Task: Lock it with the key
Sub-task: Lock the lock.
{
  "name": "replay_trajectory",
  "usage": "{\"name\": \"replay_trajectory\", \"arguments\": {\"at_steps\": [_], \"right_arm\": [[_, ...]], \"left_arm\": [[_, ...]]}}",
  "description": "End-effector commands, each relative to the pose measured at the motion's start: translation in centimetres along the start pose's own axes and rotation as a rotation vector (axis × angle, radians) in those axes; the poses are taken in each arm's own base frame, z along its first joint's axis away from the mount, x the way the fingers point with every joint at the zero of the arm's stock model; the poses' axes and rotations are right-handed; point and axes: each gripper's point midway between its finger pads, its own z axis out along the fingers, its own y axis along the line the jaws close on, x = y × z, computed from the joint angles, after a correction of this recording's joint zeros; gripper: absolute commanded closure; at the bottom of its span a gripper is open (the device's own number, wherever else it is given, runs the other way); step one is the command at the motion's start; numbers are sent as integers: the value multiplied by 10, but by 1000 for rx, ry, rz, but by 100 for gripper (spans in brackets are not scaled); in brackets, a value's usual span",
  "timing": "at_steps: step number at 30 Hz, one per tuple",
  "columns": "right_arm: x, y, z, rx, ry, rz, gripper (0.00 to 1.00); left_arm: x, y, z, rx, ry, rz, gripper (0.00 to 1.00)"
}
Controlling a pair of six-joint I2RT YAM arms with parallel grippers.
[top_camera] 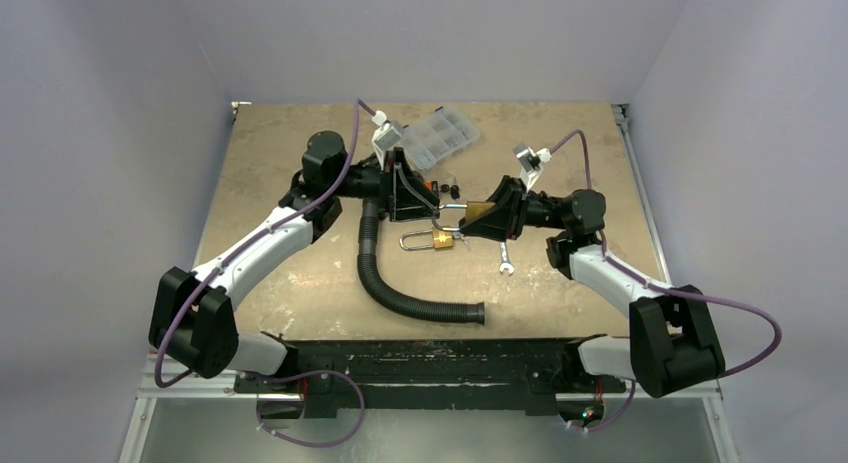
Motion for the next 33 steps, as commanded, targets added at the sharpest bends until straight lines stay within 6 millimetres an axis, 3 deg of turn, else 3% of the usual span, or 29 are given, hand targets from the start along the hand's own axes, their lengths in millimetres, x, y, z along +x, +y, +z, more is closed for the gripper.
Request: {"name": "replay_trajectory", "arguments": {"at_steps": [1, 9, 18, 23, 33], "right_arm": [[-17, 6, 4, 11, -60, -103, 100], [-19, 5, 5, 11, -62, -109, 100], [-19, 11, 7, -12, -59, -120, 100], [-17, 15, 11, -30, -52, -120, 100], [-12, 10, 23, -31, -30, -101, 100]], "left_arm": [[-6, -19, 9, 70, -12, 42, 48], [5, -15, 13, 62, 20, 42, 46], [12, -18, 17, 78, 44, 33, 73], [13, -22, 22, 100, 49, 26, 99], [20, -26, 32, 118, 53, -7, 100]]}}
